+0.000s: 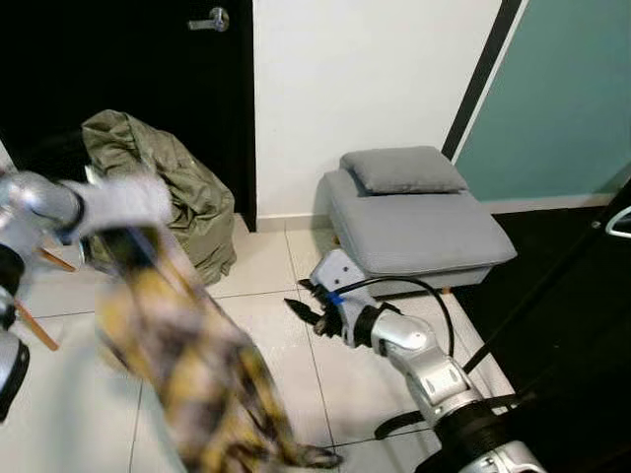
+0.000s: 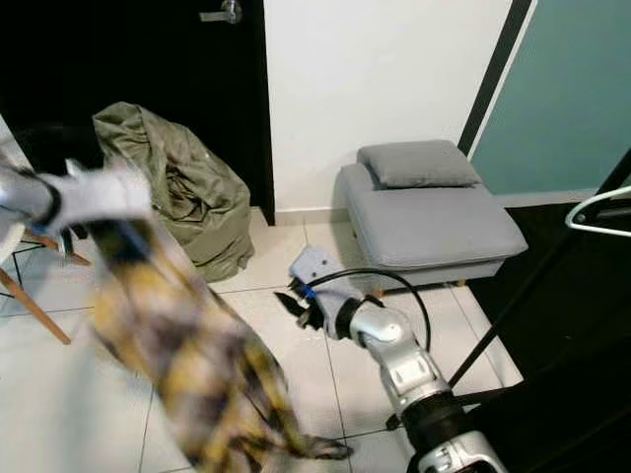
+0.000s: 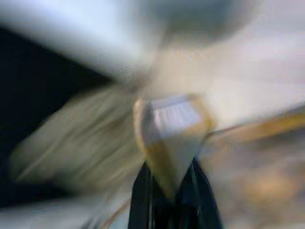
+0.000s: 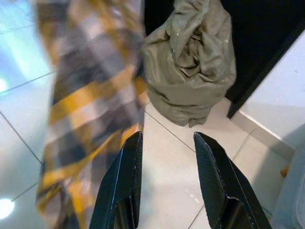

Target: Hang hanger

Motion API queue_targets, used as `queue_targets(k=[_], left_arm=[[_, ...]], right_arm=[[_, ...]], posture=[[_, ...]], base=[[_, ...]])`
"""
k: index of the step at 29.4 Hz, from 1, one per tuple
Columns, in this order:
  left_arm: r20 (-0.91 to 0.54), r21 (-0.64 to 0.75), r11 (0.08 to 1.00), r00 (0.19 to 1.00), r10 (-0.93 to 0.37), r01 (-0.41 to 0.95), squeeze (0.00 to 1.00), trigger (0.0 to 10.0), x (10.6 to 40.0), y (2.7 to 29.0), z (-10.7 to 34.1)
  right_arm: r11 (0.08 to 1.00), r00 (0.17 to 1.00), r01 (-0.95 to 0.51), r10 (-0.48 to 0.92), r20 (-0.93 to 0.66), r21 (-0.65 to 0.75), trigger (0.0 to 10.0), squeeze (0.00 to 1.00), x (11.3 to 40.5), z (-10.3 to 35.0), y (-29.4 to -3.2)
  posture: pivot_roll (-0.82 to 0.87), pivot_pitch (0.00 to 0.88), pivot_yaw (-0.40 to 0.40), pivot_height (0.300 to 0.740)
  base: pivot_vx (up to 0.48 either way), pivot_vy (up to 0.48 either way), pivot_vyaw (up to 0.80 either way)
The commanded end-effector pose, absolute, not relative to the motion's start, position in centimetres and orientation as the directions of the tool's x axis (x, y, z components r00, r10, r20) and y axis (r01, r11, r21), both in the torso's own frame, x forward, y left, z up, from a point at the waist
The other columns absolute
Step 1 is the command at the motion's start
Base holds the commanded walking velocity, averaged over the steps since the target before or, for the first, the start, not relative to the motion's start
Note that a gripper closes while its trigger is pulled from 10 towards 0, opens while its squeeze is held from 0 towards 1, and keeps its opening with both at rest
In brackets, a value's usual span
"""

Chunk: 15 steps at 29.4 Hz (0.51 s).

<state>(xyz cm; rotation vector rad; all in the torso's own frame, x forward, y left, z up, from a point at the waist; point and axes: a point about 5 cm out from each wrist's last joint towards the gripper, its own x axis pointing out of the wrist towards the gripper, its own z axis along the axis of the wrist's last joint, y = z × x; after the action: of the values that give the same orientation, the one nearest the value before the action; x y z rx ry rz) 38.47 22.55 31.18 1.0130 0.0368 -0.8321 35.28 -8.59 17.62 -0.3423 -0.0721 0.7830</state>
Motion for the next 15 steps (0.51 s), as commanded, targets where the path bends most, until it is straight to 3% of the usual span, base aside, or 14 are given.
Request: queue_targets(k=[1,2,3,4,5,6,9,10,15], left_arm=[[-0.530,0.575,-0.091,0.285,-0.799,0.813,0.00,0.0,36.4,19.1,28.4],[-0.530,0.575,-0.091,0.285,-0.799,0.813,0.00,0.0,36.4,19.1,28.4],[-0.751,0.390,-0.459,-0.012,-0.660,0.799,0.00,0.0,33.6,17.8,24.1],[-0.751,0.390,-0.459,-0.012,-0.660,0.799,0.00,0.0,33.6,17.8,24.1],[-0.828,0.302,-0.574,-0.089,-0.554,0.762,0.00,0.0,32.6,17.9,22.4],[-0.873,0.259,-0.623,-0.096,-0.478,0.738,0.00,0.0,32.5,18.2,21.6],[-0.914,0.216,-0.638,-0.077,-0.398,0.739,0.00,0.0,32.9,19.0,21.0],[-0.929,0.223,-0.603,-0.020,-0.370,0.766,0.00,0.0,33.6,19.8,21.1],[-0.941,0.253,-0.479,0.098,-0.324,0.840,0.00,0.0,34.7,22.5,22.3]], right_arm=[[0.665,0.714,-0.678,0.697,-0.064,-0.314,10.0,0.00,35.3,17.3,-8.8],[0.665,0.714,-0.678,0.697,-0.064,-0.314,10.0,0.00,35.3,17.3,-8.8],[0.665,0.715,-0.675,0.696,-0.063,-0.320,10.0,0.00,35.3,17.3,-8.8],[0.665,0.715,-0.675,0.696,-0.063,-0.320,10.0,0.00,35.3,17.3,-8.8],[0.665,0.716,-0.675,0.696,-0.063,-0.321,10.0,0.00,35.3,17.3,-8.9],[0.666,0.717,-0.673,0.694,-0.063,-0.322,10.0,0.00,35.3,17.3,-8.9],[0.667,0.719,-0.670,0.692,-0.064,-0.325,10.0,0.00,35.3,17.2,-8.9],[0.666,0.720,-0.669,0.691,-0.065,-0.329,10.0,0.00,35.3,17.2,-8.9],[0.665,0.720,-0.668,0.690,-0.068,-0.334,10.0,0.00,35.2,17.1,-8.8]], posture=[[0.03,0.168,-0.033,0.740],[0.03,0.168,-0.033,0.740],[0.02,0.167,-0.030,0.740],[0.02,0.167,-0.030,0.740],[0.02,0.166,-0.032,0.740],[0.02,0.166,-0.032,0.740],[0.02,0.162,-0.035,0.740],[0.02,0.162,-0.035,0.740],[0.03,0.162,-0.040,0.740]], base=[[0.000,0.000,0.00],[0.000,0.000,0.00],[0.000,0.000,0.00],[0.000,0.000,0.00],[0.000,0.000,0.00],[0.000,0.000,0.00],[0.000,0.000,0.00],[0.000,0.000,0.00],[0.000,0.000,0.00]])
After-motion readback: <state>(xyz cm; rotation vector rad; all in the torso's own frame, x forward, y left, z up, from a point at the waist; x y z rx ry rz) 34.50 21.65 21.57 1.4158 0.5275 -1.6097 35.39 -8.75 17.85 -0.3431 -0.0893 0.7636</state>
